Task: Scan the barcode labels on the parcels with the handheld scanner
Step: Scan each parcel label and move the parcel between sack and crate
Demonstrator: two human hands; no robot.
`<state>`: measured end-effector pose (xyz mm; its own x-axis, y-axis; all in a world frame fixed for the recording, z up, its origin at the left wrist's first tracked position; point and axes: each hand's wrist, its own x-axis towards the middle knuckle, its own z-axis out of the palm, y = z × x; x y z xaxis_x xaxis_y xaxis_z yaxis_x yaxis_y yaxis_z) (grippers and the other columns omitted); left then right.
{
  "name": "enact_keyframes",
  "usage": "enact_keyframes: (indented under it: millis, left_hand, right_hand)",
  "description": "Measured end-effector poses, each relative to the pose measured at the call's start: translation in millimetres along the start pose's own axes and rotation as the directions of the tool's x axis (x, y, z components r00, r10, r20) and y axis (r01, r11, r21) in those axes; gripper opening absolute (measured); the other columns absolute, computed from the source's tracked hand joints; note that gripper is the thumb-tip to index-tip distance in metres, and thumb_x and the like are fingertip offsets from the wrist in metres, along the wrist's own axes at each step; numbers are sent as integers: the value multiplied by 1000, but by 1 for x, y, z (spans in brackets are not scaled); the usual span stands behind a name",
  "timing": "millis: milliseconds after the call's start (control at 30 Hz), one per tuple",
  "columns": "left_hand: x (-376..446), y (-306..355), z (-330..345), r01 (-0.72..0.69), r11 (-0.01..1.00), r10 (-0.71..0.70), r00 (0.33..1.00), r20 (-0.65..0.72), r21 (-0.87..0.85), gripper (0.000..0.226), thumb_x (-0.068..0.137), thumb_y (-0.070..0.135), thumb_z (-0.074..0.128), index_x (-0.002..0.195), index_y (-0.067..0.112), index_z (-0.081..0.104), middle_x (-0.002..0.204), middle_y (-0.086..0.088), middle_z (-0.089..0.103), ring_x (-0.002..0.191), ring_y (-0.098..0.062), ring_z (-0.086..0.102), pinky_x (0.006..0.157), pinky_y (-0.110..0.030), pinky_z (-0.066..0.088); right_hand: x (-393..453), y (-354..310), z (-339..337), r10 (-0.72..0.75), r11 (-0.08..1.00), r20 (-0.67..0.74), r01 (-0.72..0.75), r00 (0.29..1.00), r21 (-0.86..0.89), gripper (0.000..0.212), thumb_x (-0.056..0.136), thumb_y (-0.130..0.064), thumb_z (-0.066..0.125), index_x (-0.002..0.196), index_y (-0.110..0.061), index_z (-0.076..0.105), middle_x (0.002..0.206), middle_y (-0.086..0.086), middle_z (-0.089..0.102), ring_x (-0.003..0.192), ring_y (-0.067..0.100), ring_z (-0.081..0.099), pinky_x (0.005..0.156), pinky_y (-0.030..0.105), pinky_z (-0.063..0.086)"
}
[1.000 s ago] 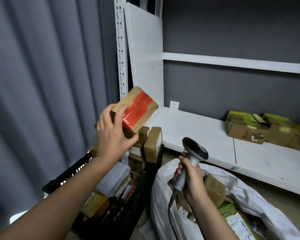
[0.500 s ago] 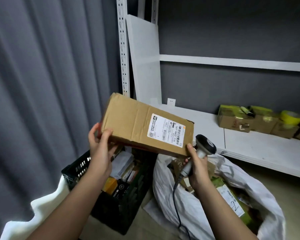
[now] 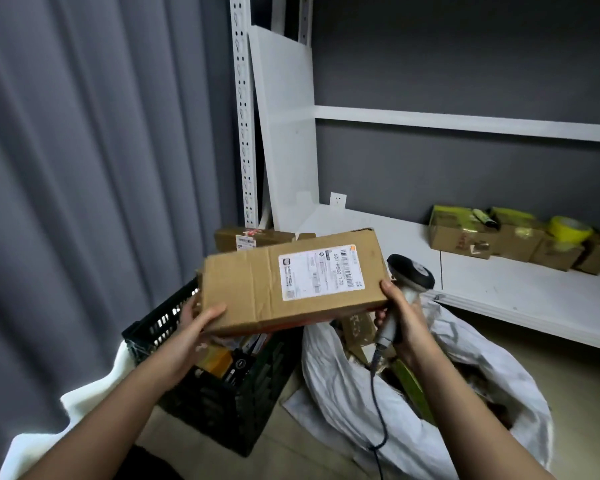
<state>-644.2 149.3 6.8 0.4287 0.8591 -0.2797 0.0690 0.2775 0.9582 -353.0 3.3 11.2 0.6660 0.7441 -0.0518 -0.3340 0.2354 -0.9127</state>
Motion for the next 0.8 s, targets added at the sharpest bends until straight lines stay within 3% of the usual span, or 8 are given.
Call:
enact_keyframes:
  millis: [67,133,267,400,500,600,733,800]
  left_hand:
    - [4,9,1,-83,943,135,980,-143,323,110,70,43,77,153,29,6,159,-8,13,141,-30,26,111,-52,29]
    - [10,23,11,-220,829,238,971,32,514,116,64,54,79,152,33,7,159,-3,7,144,-26,17,111,-48,28]
    - [25,33,32,-246,701,-87,902,422,669,110,65,60,77,150,37,11,155,3,23,136,-19,35,108,-36,39]
    - [29,25,35,-78,811,-317,774,548,580,126,40,62,87,144,34,21,134,11,50,118,-9,56,95,-26,50]
    - [28,7,27,19,851,-362,745,560,525,99,69,38,82,147,28,22,131,8,54,115,-9,57,89,-22,51]
    - [21,-3,28,61,867,-356,772,527,495,82,77,26,75,145,26,28,129,7,56,114,-9,57,88,-23,51]
    - [25,-22,29,123,949,-233,895,380,290,106,32,51,94,126,31,49,119,4,66,111,-18,62,94,-42,51]
    - [29,-33,33,161,973,-197,951,236,164,103,36,50,91,127,28,48,117,2,66,112,-22,60,98,-50,48]
  right_hand:
    - [1,-6,-1,-28,990,23,31,999,-137,43,82,-24,77,115,-20,50,78,1,60,50,5,54,45,19,45]
    - [1,-13,4,-42,962,83,63,996,-266,43,82,-17,78,111,-21,47,79,0,60,50,1,56,46,17,44]
    - [-4,-27,18,0,910,274,113,962,-398,44,87,-1,69,122,-12,45,97,5,64,50,-3,58,46,13,44]
    - [0,-38,16,51,871,342,125,938,-475,57,71,-22,84,116,-21,49,97,7,59,53,7,51,45,21,44]
    - [4,-41,11,101,871,343,84,934,-484,74,53,-39,83,118,-21,50,83,3,59,53,10,48,46,21,43]
    - [4,-37,10,93,884,334,77,938,-462,67,61,-36,81,117,-18,49,70,-4,60,49,10,47,45,23,43]
    - [-2,-17,11,-71,952,78,91,994,-291,43,76,-38,74,110,-21,53,72,-2,61,49,14,45,52,29,39]
    - [-11,-5,12,-110,970,7,109,994,-216,21,87,-29,69,98,-21,53,74,2,60,46,14,41,49,27,34]
